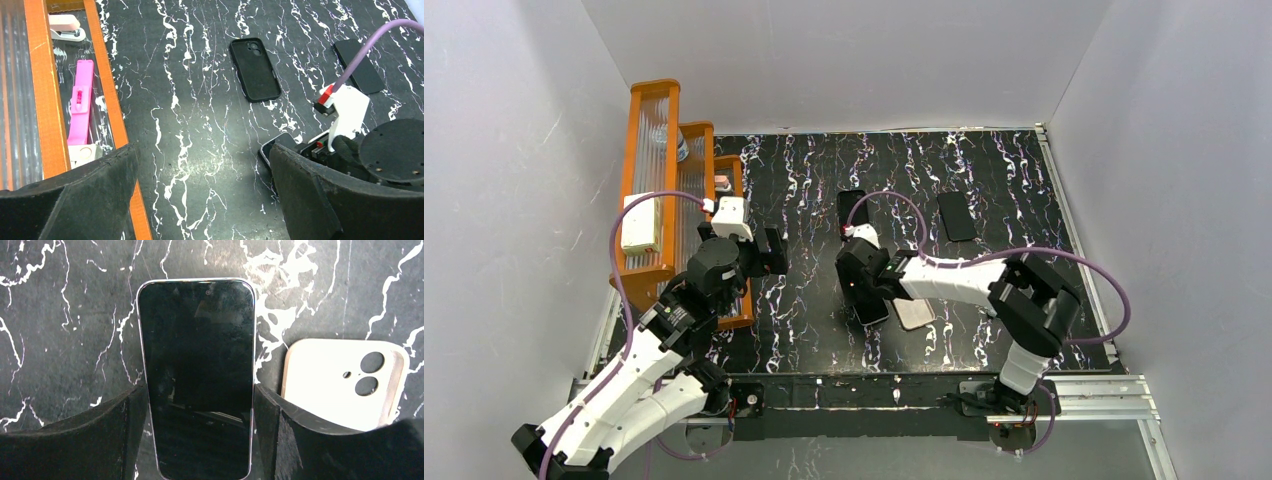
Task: Put the phone into the phone case
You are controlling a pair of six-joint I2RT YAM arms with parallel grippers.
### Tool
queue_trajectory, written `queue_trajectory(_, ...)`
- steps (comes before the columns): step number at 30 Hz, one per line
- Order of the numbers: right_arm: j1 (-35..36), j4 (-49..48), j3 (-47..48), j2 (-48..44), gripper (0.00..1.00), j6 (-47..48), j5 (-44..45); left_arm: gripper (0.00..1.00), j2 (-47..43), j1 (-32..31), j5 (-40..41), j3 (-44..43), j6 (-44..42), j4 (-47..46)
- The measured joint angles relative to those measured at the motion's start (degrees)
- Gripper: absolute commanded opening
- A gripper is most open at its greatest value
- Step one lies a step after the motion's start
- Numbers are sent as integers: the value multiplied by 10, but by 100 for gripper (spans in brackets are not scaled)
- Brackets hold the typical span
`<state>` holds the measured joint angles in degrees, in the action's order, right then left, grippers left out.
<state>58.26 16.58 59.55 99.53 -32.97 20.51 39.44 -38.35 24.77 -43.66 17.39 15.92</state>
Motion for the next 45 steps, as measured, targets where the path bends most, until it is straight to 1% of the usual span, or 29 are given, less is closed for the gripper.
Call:
queue_trajectory(5,0,9,-13,-39,46,0,-9,98,1,0,-1,0,2,0)
queue_trajectory(13,0,24,-13,-69,45,4,-10,98,0,0,-1,0,2,0)
queue_trajectory(19,-8,42,-32,-103,46,12,15,98,1,0,-2,0,2,0)
queue_trajectory(27,-47,102,-75,-158,46,19,58,98,2,0,-4,0,2,0)
queue_trajectory(31,-64,130,-80,-160,46,19,70,98,4,0,-7,0,2,0)
queue_trajectory(36,-66,152,-80,-150,45,22,78,98,5,0,-9,0,2,0)
queue_trajectory(45,-66,140,-80,-129,46,52,52,98,1,0,-10,0,3,0)
